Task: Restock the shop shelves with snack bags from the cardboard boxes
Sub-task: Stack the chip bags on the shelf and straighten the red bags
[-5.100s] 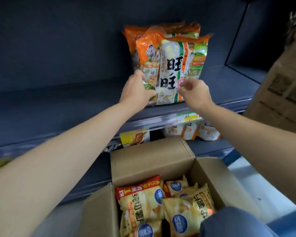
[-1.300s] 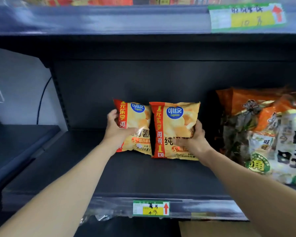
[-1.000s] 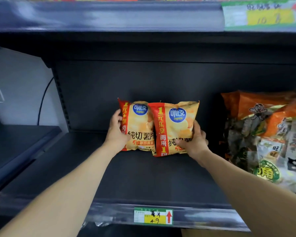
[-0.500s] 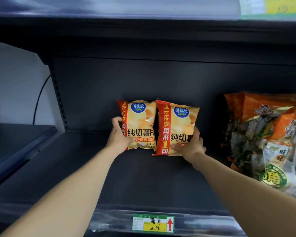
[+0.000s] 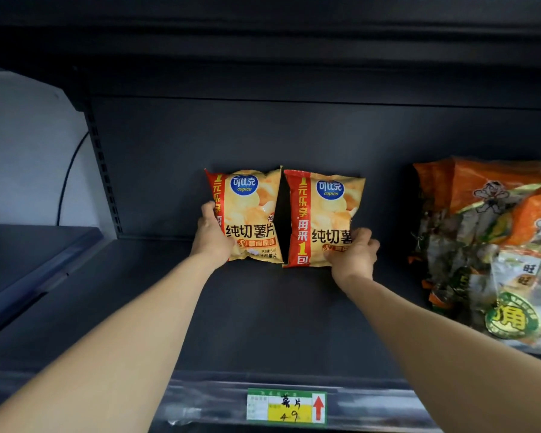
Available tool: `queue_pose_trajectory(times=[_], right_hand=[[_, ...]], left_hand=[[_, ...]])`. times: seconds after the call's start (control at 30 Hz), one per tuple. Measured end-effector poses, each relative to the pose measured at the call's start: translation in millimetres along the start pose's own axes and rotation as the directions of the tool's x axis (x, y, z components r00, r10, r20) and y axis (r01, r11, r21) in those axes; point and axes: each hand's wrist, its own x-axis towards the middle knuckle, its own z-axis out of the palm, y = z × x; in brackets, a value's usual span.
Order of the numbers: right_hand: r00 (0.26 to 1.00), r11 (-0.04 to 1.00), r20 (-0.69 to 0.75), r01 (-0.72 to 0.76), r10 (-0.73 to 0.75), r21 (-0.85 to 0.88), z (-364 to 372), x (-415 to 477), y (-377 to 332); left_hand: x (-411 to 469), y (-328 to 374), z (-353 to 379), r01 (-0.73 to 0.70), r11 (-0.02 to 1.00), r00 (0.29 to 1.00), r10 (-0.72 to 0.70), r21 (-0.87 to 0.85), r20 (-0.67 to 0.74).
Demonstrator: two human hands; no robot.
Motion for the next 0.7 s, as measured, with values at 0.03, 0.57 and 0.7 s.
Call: queue_pose_trajectory(times=[0.03,0.57,0.7], right_hand=[[1.000,0.999,0.003,-0.029,0.029,-0.026,-1,0,-1],[0.969,0.996,0.236,-0.080,0.069,0.034,-3,-12,-4],[0.972,0.998,0.229,-0.059,0.051,0.030,-13,-16,-2]], left_hand=[[0,0,-1,0.005,1.000,1.000,-0.005,0.006,-0.002],[-17,17,3,-0.015,0.998,0.997,0.011,0.055,0.073],[-24,19,-3,0.005,0.999,0.999,-0.007,0.050,0.052]])
